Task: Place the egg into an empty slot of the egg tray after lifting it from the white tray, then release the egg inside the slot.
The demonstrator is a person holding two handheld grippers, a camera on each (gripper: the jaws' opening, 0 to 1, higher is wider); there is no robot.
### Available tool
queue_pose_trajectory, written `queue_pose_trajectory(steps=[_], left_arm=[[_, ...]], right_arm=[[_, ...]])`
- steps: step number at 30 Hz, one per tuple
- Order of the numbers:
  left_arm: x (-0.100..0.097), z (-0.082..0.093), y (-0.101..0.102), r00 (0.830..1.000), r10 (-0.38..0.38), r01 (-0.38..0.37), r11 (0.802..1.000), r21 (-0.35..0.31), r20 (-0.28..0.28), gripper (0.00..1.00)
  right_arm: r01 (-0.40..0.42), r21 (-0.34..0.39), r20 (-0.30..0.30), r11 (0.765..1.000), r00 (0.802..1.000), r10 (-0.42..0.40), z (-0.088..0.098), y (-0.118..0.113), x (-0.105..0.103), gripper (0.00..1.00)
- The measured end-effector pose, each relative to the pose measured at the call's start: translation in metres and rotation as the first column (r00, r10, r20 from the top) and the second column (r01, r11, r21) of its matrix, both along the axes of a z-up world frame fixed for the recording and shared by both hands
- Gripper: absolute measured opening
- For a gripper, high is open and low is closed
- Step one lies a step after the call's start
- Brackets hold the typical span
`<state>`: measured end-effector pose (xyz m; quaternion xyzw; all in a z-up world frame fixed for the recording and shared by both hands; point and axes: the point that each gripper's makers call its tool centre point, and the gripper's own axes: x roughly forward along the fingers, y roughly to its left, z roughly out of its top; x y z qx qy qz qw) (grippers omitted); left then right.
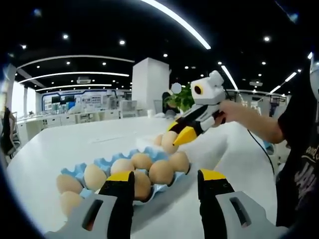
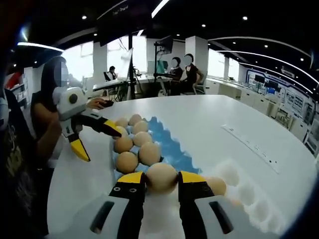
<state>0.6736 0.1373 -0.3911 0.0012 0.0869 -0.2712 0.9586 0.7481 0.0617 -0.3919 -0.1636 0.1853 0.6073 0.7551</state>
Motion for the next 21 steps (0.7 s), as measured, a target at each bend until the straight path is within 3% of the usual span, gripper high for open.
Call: queue_pose_trajectory(steps=[12, 21], left_arm=[[-0.002, -0.002, 0.004, 1.0, 0.005, -0.005, 1.0, -0.009, -0.001, 0.52], [0.001, -0.003, 0.007, 1.0, 0.007, -0.007, 1.0, -0.013, -0.002, 0.52]], right_arm=[[-0.027, -0.038, -0.033, 0.999, 0.999, 0.026, -0.014, 0.016, 0.005, 0.27], [-0.001, -0.017, -0.112, 1.0, 0.994, -0.001, -0.019, 0.019, 0.008, 0.27]])
